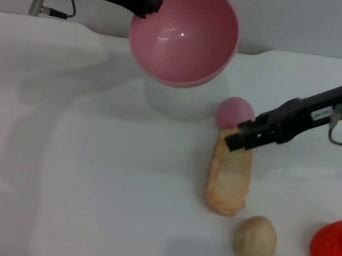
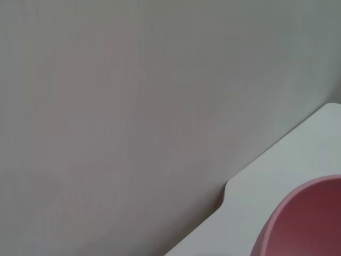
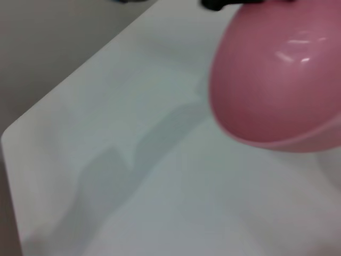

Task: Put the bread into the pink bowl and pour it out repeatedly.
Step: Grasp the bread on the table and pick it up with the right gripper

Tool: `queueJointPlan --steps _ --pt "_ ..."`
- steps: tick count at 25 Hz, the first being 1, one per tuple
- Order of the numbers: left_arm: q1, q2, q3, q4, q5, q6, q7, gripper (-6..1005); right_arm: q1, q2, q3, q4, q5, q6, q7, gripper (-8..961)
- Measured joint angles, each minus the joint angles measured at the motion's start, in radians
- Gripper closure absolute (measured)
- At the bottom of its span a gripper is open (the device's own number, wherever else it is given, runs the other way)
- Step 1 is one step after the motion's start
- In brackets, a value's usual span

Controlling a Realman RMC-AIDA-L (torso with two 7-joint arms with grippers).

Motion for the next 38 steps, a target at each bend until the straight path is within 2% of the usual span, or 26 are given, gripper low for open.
queueJointPlan --steps 10,13,15,22,38 --pt "0.033 -0.001 -0.007 0.001 0.000 0.000 0.024 957 0.014 0.120 0.005 -0.010 -0.194 0.054 0.011 375" --pt "0.040 -0.001 -0.007 -0.001 0.000 -0.004 0.027 957 0.011 0.141 -0.004 -0.004 -0.245 0.093 0.027 375" --pt "0.043 -0.001 -0.005 -0.001 0.000 -0.004 0.030 957 0.010 0.148 -0.005 0.012 -0.257 0.111 0.031 375" --pt "0.056 -0.003 -0.005 0.000 0.000 -0.004 0.040 957 0.004 0.150 0.003 0.082 -0.260 0.141 0.032 375" --pt "0.079 -0.010 0.002 0.004 0.002 -0.001 0.053 957 -0.041 0.152 -0.003 0.124 -0.262 0.210 0.046 376"
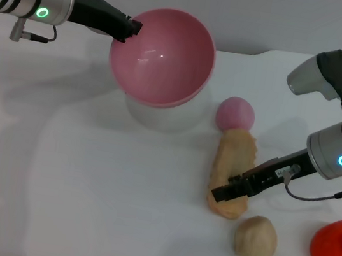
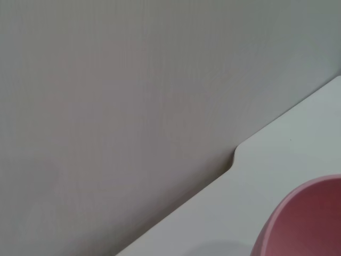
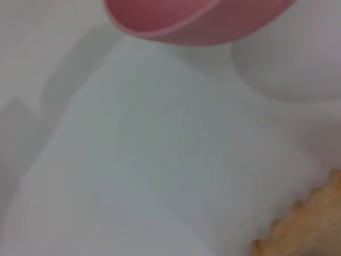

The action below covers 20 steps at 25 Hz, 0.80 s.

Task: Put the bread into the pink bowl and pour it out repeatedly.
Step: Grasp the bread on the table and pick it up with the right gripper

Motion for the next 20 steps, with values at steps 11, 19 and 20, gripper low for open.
queueJointPlan --steps 11,19,20 --pt "0.001 -0.001 0.009 0.001 0.000 0.003 0.000 957 -0.034 0.000 0.008 0.001 -0.022 0.014 0.011 376" --pt "0.002 -0.002 0.010 0.001 0.000 0.003 0.001 957 -0.042 -0.001 0.008 0.001 -0.024 0.026 0.012 376" --pt "0.003 -0.003 0.010 0.001 0.000 0.003 0.001 957 -0.042 -0.001 0.008 0.001 -0.024 0.029 0.012 376"
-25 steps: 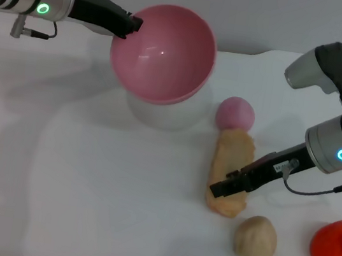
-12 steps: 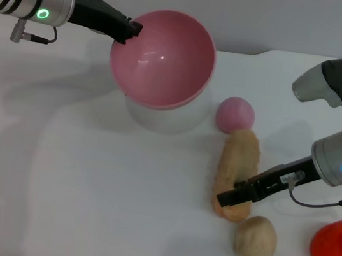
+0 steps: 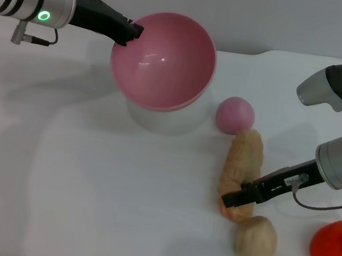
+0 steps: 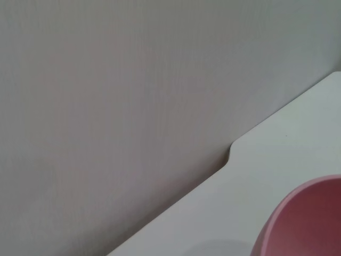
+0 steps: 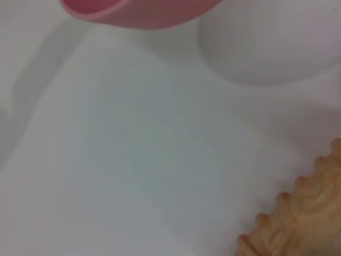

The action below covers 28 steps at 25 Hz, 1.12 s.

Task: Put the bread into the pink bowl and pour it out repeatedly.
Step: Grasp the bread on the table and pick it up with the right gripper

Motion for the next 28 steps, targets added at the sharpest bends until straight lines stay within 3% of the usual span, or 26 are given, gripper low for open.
queueJointPlan --steps 10,15,23,28 --pt "0.007 -0.001 0.000 0.000 0.000 0.000 0.002 957 -0.019 0.000 -0.011 -0.025 0.000 0.042 -0.009 376" --pt "0.010 -0.001 0.000 0.000 0.000 0.000 0.002 956 -0.026 0.002 -0.011 -0.034 0.000 0.058 -0.011 588" --pt "0.011 0.000 0.000 0.000 0.000 -0.001 0.002 956 -0.025 0.002 -0.011 -0.035 0.002 0.059 -0.019 703" --pt "0.010 0.001 0.000 0.000 0.000 -0.002 0.002 956 -0.025 0.002 -0.011 -0.035 0.005 0.060 -0.019 724"
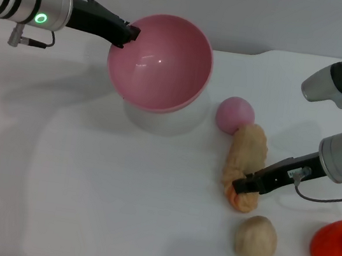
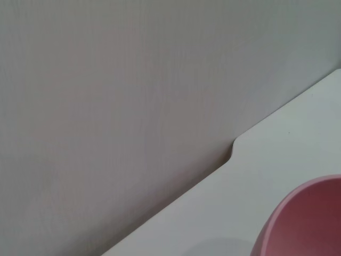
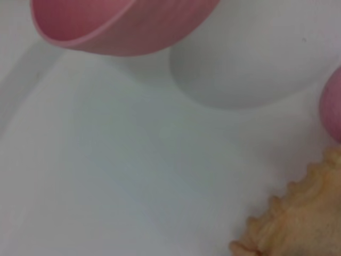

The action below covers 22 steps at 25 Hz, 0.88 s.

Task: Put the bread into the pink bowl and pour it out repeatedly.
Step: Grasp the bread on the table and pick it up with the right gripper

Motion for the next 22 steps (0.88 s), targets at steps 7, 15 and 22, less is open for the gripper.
queueJointPlan --steps 7,15,22 --pt "-0.002 0.000 0.000 0.000 0.000 0.000 0.000 956 0.000 0.000 0.000 -0.001 0.001 0.000 0.000 759" --pt "-0.002 -0.001 0.000 0.000 0.000 0.002 0.000 956 -0.017 0.005 0.000 -0.012 0.004 -0.008 -0.001 808" --pt "-0.001 -0.001 0.000 -0.001 0.000 0.002 0.000 956 -0.103 0.010 -0.033 -0.123 0.143 -0.046 -0.079 822"
